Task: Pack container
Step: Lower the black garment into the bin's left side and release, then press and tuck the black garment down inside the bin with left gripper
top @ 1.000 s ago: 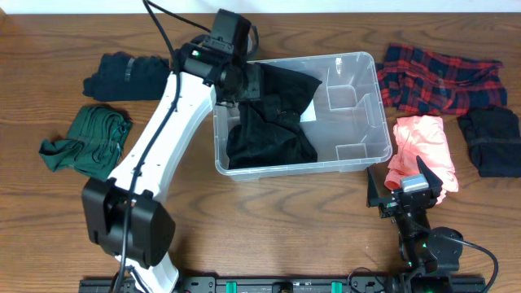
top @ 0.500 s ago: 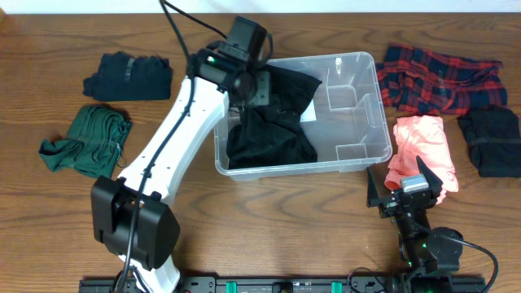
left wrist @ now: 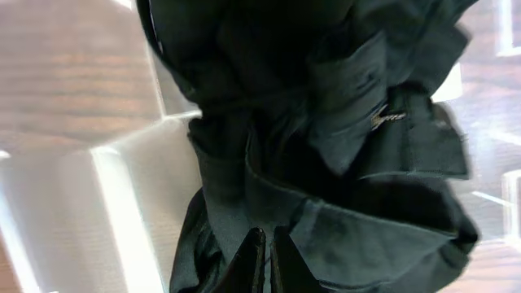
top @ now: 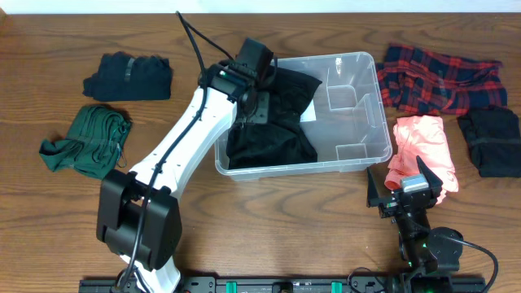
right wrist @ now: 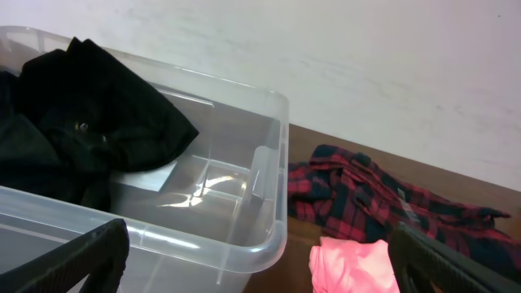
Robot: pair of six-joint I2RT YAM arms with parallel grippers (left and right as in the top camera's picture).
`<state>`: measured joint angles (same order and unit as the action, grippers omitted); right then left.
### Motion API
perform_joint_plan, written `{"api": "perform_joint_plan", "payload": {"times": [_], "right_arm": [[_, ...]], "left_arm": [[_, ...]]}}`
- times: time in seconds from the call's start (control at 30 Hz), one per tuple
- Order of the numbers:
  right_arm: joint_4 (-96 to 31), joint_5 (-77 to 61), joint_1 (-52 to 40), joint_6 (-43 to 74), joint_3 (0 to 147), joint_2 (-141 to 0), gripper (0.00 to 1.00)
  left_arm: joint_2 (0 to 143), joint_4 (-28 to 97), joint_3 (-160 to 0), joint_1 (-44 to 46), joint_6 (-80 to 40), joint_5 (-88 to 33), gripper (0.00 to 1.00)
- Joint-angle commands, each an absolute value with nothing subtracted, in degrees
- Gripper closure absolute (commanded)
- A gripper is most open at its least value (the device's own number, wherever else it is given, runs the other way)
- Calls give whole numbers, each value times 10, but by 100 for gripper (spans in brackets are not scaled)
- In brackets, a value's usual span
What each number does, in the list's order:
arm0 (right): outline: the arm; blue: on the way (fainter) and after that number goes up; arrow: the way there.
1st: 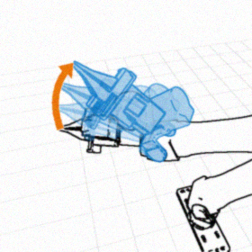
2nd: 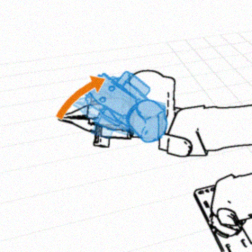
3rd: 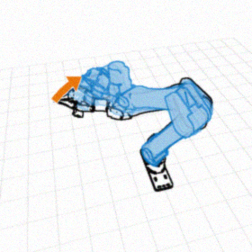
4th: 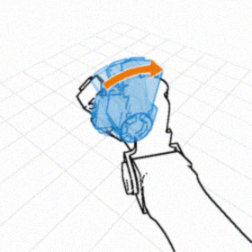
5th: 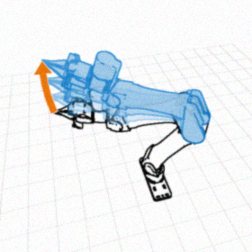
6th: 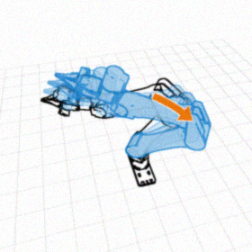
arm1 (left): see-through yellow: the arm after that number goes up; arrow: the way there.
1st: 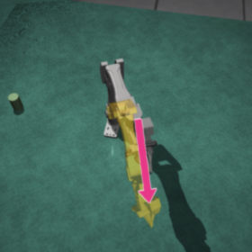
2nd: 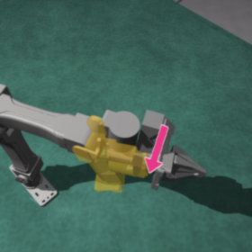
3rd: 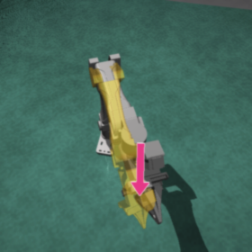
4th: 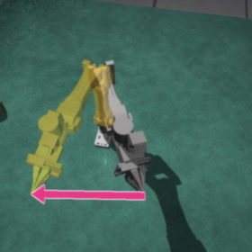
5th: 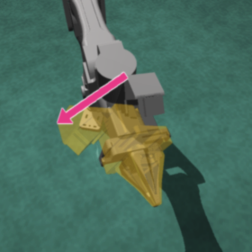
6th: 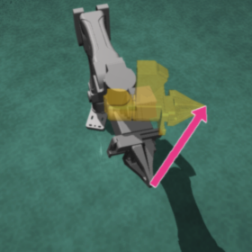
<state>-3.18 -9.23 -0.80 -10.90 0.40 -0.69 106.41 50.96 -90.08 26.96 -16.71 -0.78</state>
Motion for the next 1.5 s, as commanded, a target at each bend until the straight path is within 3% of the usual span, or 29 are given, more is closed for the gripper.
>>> {"api": "perform_joint_plan", "payload": {"times": [0.0, 0.57, 1.47], "right_arm": [[-33, -96, -4, -116, 3, -4, 1], [-33, -96, -4, -116, 3, -4, 1], [-33, -96, -4, -116, 3, -4, 1]], "left_arm": [[1071, 504, -886, 268, -162, 7, 94], [1060, 498, -887, 269, -161, -70, 94], [1204, 495, -881, 268, -140, 69, 94]]}}
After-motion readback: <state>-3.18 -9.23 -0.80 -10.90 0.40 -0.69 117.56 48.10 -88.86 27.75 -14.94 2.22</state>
